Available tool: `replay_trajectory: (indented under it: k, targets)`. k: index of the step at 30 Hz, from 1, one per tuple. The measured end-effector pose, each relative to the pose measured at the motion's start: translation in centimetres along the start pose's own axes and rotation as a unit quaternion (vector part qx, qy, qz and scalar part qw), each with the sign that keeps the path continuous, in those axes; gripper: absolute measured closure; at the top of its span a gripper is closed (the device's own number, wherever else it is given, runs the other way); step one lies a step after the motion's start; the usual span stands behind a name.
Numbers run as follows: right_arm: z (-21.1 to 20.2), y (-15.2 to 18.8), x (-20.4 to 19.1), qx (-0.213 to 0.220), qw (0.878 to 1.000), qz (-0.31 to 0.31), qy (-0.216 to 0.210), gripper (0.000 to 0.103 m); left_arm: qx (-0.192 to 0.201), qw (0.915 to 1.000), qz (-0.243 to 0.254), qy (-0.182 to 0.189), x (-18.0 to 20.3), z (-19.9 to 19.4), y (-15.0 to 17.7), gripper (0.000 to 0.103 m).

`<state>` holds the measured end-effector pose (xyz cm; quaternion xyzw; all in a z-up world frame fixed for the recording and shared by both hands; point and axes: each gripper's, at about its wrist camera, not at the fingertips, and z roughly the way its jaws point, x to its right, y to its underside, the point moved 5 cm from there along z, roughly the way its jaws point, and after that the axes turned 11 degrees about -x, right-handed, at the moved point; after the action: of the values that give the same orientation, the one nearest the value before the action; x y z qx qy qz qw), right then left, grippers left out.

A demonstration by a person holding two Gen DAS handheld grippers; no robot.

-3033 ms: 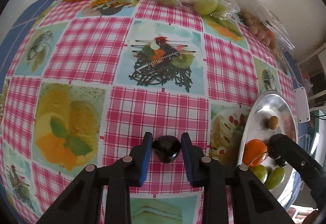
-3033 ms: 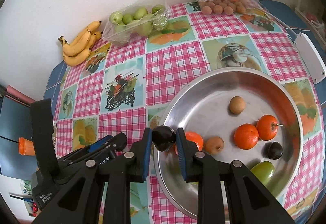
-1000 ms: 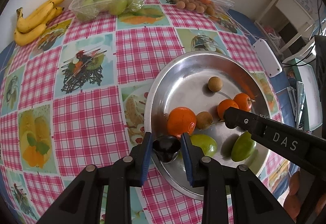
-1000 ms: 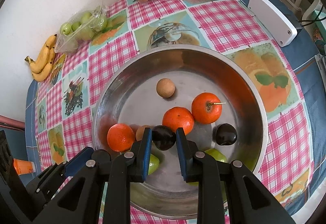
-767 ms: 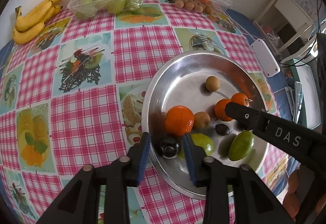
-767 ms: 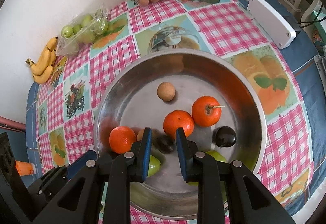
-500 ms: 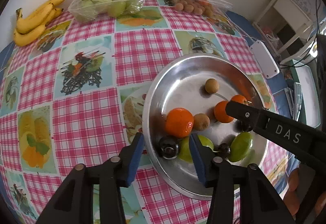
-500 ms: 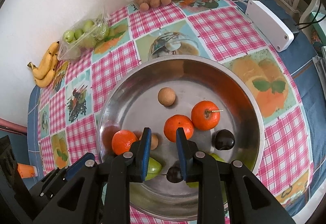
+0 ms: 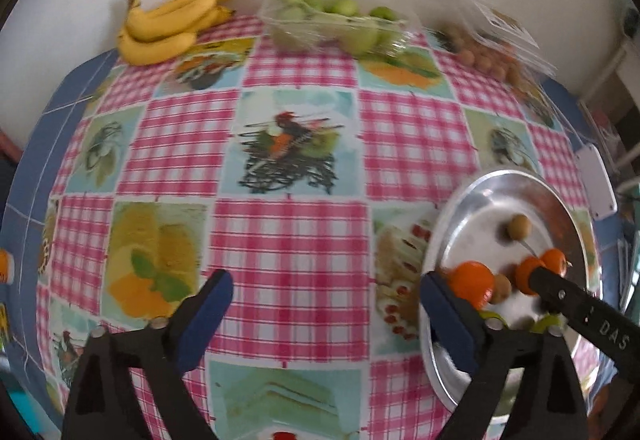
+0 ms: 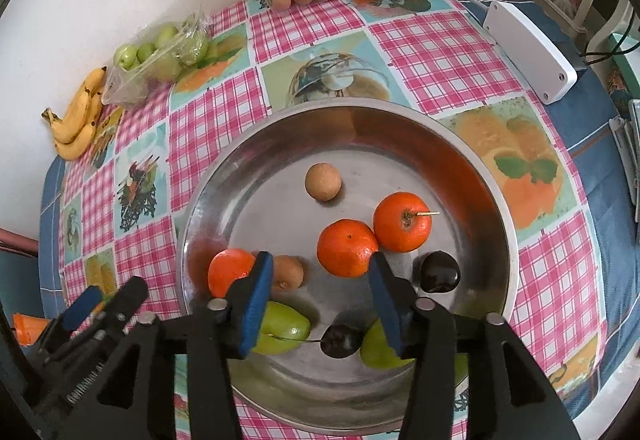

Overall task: Organize fruits
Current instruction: 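Withdraw both open tools up and away from the bowl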

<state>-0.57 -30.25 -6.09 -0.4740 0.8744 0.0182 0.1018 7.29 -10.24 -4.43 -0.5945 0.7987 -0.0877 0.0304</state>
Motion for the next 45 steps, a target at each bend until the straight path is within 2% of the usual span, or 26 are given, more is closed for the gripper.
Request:
replay_trajectory:
  k: [2, 7, 11, 16, 19, 32, 38, 45]
  targets:
    - [0.1, 0.0, -0.1, -0.002, 1.000, -0.002, 0.002, 0.048, 0.005, 1.0000, -0.004, -0.007, -0.3, -0.1, -0.1, 0.000]
    - [0.6, 0.0, -0.3, -0.011, 1.000, -0.009, 0.010, 0.046, 0.012, 0.9996, -0.008, -0.025, -0.8, -0.1, -0.2, 0.000]
    - [0.7, -0.1, -0.5, -0.009, 1.000, -0.012, 0.017, 0.037, 0.014, 0.9994, -0.012, -0.028, -1.0, 0.1, -0.4, 0.000]
    - [1.0, -0.2, -0.6, -0.014, 0.999, -0.024, 0.036, 0.035, 0.020, 0.9992, -0.022, -0.027, -1.5, -0.1, -0.3, 0.000]
    - [1.5, -0.1, -0.6, -0.020, 0.998, -0.030, 0.054, 0.006, 0.020, 0.9991, -0.026, -0.028, -1.8, 0.0, -0.4, 0.000]
    - [1.3, -0.1, -0.9, -0.012, 0.997, -0.039, 0.064, 0.005, 0.026, 0.9992, -0.030, 0.000, -2.1, -0.2, -0.6, 0.000]
    - [1.0, 0.4, -1.1, -0.007, 0.997, -0.044, 0.064, 0.005, 0.033, 0.9986, -0.007, -0.041, -2.0, 0.0, -0.6, 0.000]
    - [0.8, 1.4, -1.7, -0.002, 0.996, -0.053, 0.073, 0.005, 0.018, 0.9939, -0.055, -0.094, -3.8, 0.3, -0.1, 0.000]
